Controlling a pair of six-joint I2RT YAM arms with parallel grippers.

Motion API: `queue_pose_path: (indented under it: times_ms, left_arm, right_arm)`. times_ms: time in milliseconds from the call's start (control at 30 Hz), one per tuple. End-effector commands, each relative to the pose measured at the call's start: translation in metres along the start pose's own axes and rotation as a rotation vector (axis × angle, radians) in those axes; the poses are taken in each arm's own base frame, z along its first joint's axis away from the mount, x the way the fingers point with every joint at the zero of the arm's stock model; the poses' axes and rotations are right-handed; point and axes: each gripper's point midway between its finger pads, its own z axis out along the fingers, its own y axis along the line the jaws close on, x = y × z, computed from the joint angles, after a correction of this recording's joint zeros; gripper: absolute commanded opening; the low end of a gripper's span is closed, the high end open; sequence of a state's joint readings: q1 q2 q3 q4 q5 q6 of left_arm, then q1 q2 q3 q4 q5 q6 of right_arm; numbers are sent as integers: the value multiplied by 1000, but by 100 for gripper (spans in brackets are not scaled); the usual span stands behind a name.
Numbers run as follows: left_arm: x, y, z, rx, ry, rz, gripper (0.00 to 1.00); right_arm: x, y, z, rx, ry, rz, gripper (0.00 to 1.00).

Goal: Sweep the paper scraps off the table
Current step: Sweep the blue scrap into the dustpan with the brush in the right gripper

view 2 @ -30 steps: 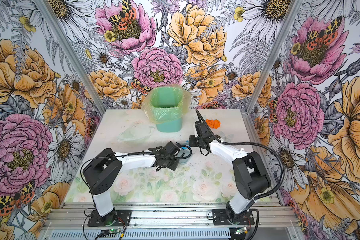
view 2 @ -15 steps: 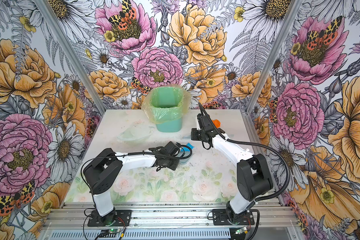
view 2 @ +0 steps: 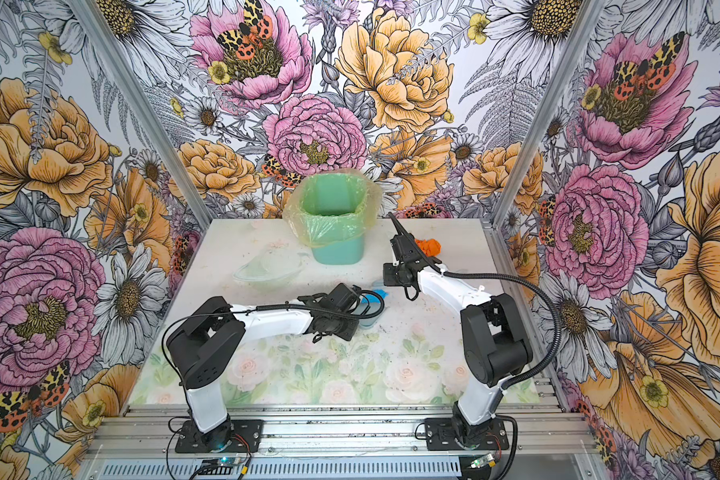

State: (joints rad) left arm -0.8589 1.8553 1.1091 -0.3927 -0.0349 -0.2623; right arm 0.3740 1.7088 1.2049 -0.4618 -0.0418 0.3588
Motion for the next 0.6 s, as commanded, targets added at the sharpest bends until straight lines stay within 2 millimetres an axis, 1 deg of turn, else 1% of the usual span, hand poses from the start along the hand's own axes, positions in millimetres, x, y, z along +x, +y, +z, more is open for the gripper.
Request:
queue_pose_path:
  times_ms: [0, 133, 367, 467, 567]
  left_arm:
    - [1, -4, 5, -7, 13, 6, 0]
    - [0, -4, 5, -7, 10, 5, 0]
    - [0, -4, 5, -6, 10, 7, 0]
    - [0, -4, 5, -6, 9, 8, 0]
    - [0, -4, 4, -9, 8, 8, 0]
  right_arm:
    - [20, 11, -7, -44, 47, -42, 0]
    - [40, 24, -12, -116, 94, -53, 0]
    - [61, 48, -25, -251, 148, -75, 0]
    - [65, 56, -32, -303, 166, -88, 0]
    - [58, 46, -39, -245, 128, -100, 0]
